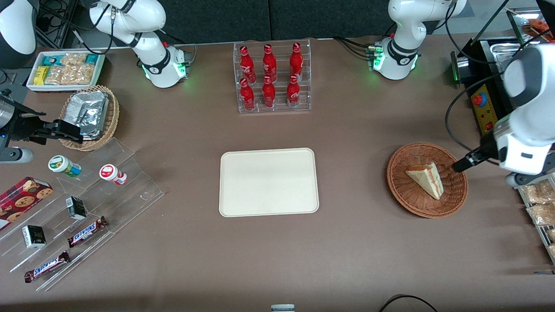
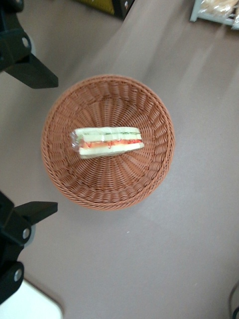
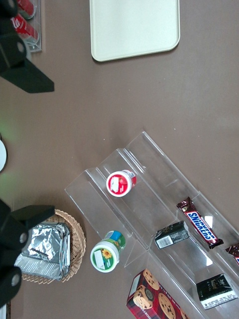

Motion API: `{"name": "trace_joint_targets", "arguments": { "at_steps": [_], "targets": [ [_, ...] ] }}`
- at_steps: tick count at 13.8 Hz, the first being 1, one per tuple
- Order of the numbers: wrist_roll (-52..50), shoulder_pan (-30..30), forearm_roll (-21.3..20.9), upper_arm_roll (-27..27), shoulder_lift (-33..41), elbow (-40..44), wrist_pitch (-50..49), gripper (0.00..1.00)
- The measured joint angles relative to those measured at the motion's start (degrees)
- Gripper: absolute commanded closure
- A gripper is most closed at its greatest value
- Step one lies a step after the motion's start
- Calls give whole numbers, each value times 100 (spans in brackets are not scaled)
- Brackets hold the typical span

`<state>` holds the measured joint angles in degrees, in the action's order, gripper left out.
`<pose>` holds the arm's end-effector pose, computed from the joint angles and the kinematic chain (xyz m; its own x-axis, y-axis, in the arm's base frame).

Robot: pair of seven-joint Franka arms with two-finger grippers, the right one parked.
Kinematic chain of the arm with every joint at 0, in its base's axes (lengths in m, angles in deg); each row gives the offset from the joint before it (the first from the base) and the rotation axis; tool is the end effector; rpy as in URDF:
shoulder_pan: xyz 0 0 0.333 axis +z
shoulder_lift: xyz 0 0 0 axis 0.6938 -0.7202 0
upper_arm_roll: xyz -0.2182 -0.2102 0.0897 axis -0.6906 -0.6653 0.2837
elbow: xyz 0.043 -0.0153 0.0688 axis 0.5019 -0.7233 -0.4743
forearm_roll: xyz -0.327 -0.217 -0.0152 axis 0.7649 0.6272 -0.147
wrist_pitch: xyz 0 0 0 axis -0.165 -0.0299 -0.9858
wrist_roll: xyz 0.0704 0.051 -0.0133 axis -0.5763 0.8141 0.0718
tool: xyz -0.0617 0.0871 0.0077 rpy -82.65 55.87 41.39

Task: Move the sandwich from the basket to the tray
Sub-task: 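Move the left gripper over the wrapped sandwich in the wicker basket, then lower the left gripper and close it on the sandwich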

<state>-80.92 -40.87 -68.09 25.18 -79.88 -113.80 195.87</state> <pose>0.5898 -0.0105 0.4681 0.8527 0.5223 -0.0107 0.5216 -0.8524 -0.0372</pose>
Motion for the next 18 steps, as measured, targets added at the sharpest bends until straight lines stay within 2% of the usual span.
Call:
{"name": "trace_joint_targets", "arguments": {
  "at_steps": [5, 9, 15, 18],
  "targets": [
    [-587, -91, 0, -28, -2, -1324, 1691, 0],
    [-677, -96, 0, -18, -10, -2162, 2718, 0],
    [-702, -60, 0, 25, -57, -3069, 3780, 0],
    [-702, -57, -1, 40, -58, -3288, 3975, 0]
  ]
}}
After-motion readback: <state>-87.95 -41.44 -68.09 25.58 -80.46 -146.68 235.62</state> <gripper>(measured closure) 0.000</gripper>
